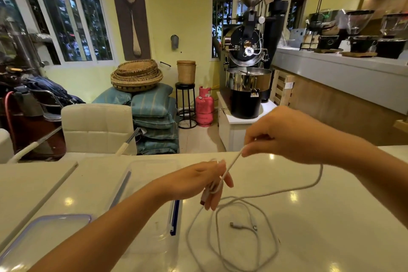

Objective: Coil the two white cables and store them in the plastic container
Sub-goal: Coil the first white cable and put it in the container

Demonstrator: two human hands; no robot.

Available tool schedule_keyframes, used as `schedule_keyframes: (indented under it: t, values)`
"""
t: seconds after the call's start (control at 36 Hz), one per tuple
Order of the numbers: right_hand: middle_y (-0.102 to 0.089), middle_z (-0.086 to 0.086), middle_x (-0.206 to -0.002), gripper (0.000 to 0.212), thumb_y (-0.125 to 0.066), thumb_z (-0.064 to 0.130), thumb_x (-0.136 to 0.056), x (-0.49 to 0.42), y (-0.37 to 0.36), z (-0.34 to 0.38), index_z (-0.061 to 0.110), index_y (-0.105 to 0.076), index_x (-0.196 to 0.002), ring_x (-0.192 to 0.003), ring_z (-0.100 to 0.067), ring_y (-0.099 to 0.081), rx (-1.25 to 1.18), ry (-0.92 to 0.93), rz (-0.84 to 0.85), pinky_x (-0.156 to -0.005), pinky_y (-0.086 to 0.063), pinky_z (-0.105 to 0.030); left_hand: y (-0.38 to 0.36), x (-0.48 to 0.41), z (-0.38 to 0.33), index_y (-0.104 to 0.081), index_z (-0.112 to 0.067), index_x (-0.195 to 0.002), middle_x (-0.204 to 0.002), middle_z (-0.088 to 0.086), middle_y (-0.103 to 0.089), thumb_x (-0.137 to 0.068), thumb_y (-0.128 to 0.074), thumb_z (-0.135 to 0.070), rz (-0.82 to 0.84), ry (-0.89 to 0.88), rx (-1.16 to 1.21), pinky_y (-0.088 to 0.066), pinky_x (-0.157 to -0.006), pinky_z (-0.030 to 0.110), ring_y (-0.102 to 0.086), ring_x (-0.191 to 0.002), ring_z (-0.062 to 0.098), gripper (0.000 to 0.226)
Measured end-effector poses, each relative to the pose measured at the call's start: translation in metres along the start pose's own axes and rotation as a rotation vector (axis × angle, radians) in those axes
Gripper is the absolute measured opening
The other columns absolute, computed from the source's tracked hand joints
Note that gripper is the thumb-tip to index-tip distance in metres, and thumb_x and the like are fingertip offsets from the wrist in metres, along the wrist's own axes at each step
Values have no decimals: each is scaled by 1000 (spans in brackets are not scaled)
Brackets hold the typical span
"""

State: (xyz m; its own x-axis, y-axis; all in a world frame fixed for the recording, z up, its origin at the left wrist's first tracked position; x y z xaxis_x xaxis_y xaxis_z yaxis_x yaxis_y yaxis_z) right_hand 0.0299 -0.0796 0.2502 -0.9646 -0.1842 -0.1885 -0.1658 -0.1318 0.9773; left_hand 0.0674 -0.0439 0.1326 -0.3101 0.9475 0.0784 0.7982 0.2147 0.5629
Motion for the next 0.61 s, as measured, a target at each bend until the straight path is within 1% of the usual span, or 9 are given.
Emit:
schedule_keyframes:
  t: [0.08, 0.14, 0.19, 0.22, 0.31, 0.42, 0.5, 0.56, 0.61]
  values:
    - [-47, 19, -59, 25, -56, 37, -80, -7, 13, -5, 16, -68, -87, -54, 0, -52, 6, 36, -68, -66, -42, -3, -4, 4, -10, -54, -27, -81, -50, -9, -58, -88, -21, -56, 31, -56, 63, -45, -66, 22, -51, -52, 7, 45]
    - [-56, 11, -63, 28, -57, 36, -78, -12, 20, -11, 12, -68, -86, -58, -5, -55, -11, 60, -119, -66, -46, -12, -6, 7, -16, -54, -27, -80, -50, -11, -57, -86, -29, -59, 59, -98, 96, -45, -66, 26, -49, -51, 7, 41]
    - [-60, 5, -64, 26, -60, 31, -76, -18, 27, -21, 8, -69, -83, -59, -10, -57, -84, 62, -173, -64, -49, -19, -7, 9, -21, -54, -25, -78, -48, -11, -55, -88, -32, -49, 64, -115, 126, -46, -70, 36, -48, -51, 8, 34]
    - [-58, 8, -61, 23, -62, 28, -75, -22, 29, -26, 7, -70, -80, -56, -9, -56, -133, 60, -201, -64, -49, -17, -5, 9, -23, -54, -24, -76, -46, -11, -54, -89, -32, -42, 52, -120, 146, -46, -73, 37, -48, -49, 8, 31]
    - [-57, 10, -59, 17, -66, 21, -74, -33, 27, -43, 5, -71, -77, -59, -5, -56, -261, 51, -273, -58, -45, -10, 0, 8, -32, -56, -23, -72, -42, -11, -52, -89, -35, -32, 32, -159, 235, -48, -73, 17, -47, -43, 4, 29]
    - [-63, -6, -68, 11, -66, 14, -75, -48, 10, -59, 4, -70, -76, -62, -11, -56, -432, 23, -335, -60, -46, -12, 3, 8, -45, -59, -21, -71, -42, -11, -53, -85, -40, -33, 91, -230, 407, -46, -64, 10, -48, -40, 1, 27]
    - [-58, 2, -63, 9, -63, 10, -79, -58, -5, -67, 12, -68, -71, -53, 4, -53, -612, 7, -354, -57, -44, -7, 7, 7, -56, -63, -21, -74, -46, -11, -56, -86, -50, -36, 137, -301, 480, -49, -69, 15, -50, -42, 2, 23]
    - [-56, 6, -58, 22, -58, 8, -83, -62, -16, -72, 20, -63, -65, -48, 6, -50, -758, -22, -380, -53, -41, -5, 12, 7, -62, -63, -22, -76, -47, -11, -58, -84, -52, -41, 136, -355, 502, -49, -74, 20, -51, -43, 2, 24]
    - [-56, 13, -49, 30, -53, 6, -86, -64, -34, -76, 21, -60, -61, -47, 4, -48, -953, -61, -390, -51, -39, -6, 21, 6, -67, -64, -22, -76, -47, -9, -58, -83, -52, -41, 91, -382, 514, -49, -73, 21, -51, -43, 4, 24]
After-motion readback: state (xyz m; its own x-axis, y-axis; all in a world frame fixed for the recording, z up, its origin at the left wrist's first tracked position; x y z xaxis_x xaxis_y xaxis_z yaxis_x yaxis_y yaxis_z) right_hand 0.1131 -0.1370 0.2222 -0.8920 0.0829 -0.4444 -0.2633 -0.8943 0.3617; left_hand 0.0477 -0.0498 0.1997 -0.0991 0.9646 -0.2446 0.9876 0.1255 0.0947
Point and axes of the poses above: each hand's wrist, its own x-axis away from the middle knuckle, its own y-axis out of the back of the hand, z = x × y, the point moved 10 cm from there along -x, towards the middle knuckle
